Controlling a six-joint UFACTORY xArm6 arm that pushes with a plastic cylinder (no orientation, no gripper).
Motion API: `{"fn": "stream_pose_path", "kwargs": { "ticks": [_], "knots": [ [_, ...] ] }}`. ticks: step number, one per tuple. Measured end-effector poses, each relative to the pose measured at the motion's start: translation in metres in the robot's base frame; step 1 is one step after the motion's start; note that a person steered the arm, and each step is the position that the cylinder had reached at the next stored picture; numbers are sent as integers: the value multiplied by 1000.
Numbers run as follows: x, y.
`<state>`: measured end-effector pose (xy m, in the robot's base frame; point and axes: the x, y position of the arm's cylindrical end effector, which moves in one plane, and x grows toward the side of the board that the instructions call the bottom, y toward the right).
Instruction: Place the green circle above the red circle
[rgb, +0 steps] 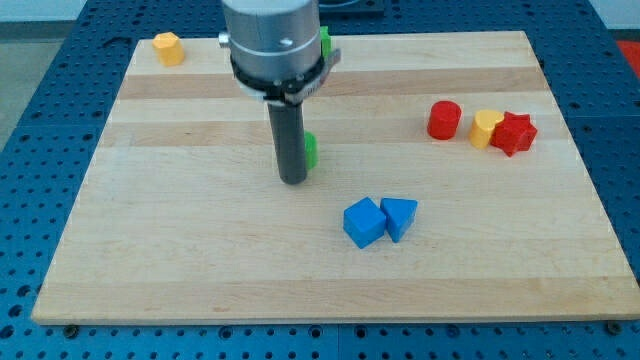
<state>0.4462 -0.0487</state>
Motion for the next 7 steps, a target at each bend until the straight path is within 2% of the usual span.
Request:
{"fn": "stream_pose_path", "kwargs": {
  "ticks": [2, 4, 6, 7],
  "knots": [
    [-3, -22],
    [-72, 35],
    [-41, 25],
    [-54, 56]
  ]
}}
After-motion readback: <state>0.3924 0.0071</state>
